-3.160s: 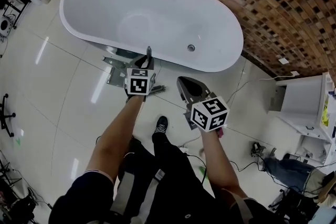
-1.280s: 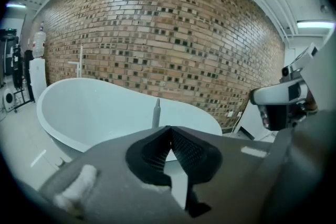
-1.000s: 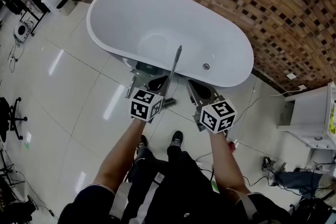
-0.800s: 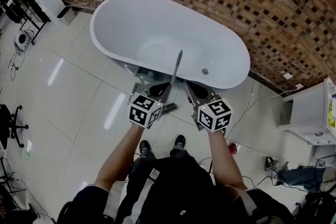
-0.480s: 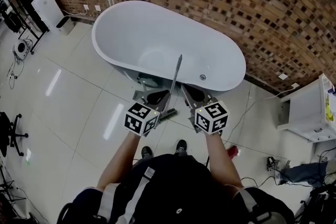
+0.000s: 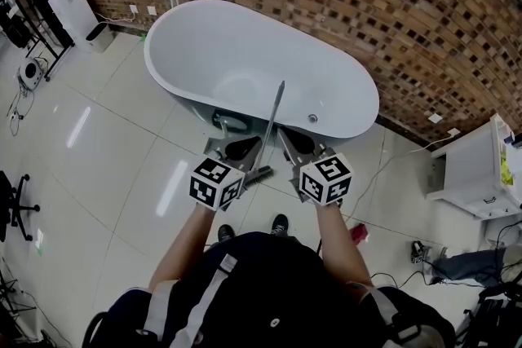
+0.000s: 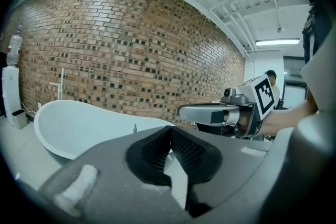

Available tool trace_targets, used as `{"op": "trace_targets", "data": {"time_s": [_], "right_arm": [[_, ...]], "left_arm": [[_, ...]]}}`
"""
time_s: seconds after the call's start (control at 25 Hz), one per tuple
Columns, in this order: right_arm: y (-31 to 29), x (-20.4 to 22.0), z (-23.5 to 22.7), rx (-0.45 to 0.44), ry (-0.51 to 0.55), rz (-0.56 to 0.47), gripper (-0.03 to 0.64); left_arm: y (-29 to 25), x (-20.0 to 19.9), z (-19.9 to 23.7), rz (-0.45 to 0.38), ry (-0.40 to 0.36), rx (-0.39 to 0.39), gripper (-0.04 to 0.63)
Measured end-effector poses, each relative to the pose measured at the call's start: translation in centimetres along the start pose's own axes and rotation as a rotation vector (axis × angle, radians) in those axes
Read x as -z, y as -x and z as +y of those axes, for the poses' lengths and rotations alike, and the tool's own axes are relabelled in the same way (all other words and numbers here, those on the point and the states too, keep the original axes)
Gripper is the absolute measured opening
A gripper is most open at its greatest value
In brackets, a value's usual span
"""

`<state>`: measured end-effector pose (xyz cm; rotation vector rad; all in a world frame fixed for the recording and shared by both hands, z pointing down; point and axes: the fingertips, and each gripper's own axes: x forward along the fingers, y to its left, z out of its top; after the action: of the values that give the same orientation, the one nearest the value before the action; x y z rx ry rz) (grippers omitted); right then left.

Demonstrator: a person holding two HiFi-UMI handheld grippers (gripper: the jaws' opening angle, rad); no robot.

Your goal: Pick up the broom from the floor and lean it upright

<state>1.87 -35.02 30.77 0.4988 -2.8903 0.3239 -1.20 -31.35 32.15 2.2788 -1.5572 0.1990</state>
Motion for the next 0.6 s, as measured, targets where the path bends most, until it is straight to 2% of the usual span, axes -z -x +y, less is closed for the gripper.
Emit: {"op": "trace_targets", "data": {"time_s": [0.6], "right_arm": [[0.6, -2.0, 0.5, 0.020, 0.032, -0.039, 0.003]], "left_arm": [[0.8, -2.6, 0.0, -0.059, -0.032, 0.012, 0.002]]}}
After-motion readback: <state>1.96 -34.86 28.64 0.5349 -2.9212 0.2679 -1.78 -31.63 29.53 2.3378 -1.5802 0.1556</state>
